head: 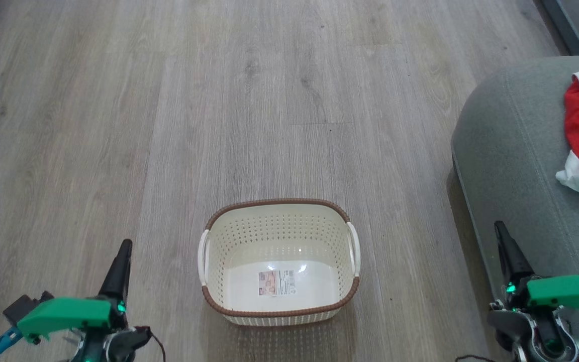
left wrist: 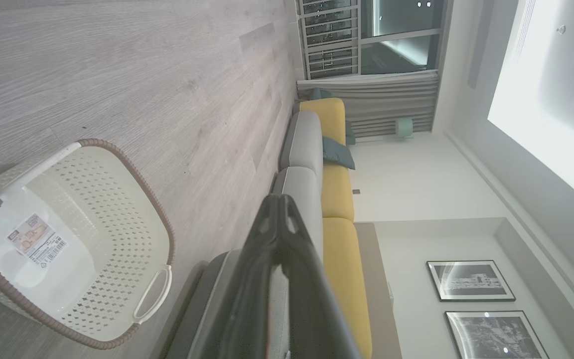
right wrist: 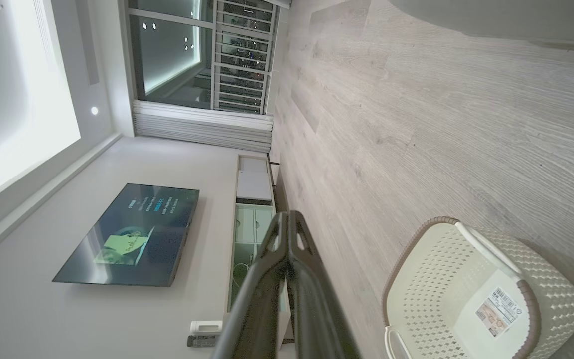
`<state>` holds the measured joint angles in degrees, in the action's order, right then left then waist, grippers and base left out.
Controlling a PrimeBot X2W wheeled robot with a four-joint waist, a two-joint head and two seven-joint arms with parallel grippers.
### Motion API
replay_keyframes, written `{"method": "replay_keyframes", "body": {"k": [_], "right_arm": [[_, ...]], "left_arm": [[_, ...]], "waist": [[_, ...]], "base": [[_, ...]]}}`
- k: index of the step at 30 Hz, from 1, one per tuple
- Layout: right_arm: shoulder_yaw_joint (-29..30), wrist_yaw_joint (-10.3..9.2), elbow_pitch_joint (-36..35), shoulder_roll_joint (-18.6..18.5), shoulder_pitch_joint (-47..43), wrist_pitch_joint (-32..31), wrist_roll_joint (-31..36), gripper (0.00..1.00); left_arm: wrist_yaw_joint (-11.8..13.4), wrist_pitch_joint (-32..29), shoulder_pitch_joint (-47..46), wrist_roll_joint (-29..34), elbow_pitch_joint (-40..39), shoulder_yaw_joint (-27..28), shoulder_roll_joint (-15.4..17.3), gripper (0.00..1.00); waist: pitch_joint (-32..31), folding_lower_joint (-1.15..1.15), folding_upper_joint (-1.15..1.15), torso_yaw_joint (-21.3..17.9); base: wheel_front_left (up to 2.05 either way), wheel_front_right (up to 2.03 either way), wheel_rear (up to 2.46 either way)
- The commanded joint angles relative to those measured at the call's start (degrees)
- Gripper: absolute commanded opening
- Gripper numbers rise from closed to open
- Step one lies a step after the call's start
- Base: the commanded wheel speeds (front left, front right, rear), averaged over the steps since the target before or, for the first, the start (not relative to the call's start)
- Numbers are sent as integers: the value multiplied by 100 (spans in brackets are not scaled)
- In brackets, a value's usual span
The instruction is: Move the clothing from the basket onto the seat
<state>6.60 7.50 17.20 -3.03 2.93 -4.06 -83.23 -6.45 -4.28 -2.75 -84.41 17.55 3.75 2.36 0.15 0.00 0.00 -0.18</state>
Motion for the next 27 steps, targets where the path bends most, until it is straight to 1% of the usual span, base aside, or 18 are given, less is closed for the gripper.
{"method": "replay_keyframes", "body": {"k": [1,10,27], "right_arm": [[-78,-1,-245,0,297,-73,-187,0],[-7,-1,-316,15,326,-241,-879,0],[-6,-1,-317,15,326,-244,-893,0]], "left_arm": [[-61,-55,-315,-165,-235,207,49,0],[-102,-219,-344,-763,-346,277,52,0],[-103,-222,-345,-774,-349,278,52,0]], "waist": [[0,0,0,2],[2,0,0,18],[2,0,0,18]], "base": [[0,0,0],[0,0,0],[0,0,0]]}}
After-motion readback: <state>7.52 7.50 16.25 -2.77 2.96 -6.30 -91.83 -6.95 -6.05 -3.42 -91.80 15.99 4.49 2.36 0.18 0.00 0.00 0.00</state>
